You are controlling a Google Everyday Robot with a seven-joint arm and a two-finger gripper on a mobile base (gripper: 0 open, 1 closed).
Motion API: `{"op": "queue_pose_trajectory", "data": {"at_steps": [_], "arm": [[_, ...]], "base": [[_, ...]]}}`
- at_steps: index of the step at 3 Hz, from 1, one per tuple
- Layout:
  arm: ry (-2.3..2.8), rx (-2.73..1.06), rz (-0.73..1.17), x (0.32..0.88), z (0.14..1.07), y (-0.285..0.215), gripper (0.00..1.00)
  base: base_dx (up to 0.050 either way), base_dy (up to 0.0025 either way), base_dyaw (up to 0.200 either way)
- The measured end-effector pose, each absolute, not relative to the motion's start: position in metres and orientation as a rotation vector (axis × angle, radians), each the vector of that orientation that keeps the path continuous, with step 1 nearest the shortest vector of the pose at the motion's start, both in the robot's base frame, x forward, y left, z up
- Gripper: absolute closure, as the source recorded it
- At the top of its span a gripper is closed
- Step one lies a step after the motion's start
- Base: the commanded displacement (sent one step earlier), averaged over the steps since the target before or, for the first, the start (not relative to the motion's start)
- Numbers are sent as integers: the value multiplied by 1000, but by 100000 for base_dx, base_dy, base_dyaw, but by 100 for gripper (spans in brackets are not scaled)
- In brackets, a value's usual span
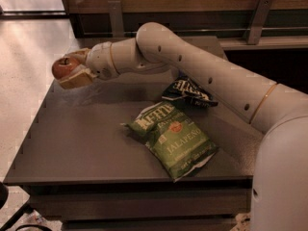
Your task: Pick apple
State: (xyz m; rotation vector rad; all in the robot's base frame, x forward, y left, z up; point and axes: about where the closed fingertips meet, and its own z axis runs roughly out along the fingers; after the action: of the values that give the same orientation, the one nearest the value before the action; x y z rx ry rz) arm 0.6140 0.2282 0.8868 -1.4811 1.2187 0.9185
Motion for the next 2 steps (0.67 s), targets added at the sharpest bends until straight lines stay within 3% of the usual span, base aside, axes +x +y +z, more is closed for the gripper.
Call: {"op": "queue_pose_trajectory", "data": {"at_steps": [2], "arm": [[1170, -1500, 828, 612, 937, 213, 100]], "base": [[0, 0, 0]]}}
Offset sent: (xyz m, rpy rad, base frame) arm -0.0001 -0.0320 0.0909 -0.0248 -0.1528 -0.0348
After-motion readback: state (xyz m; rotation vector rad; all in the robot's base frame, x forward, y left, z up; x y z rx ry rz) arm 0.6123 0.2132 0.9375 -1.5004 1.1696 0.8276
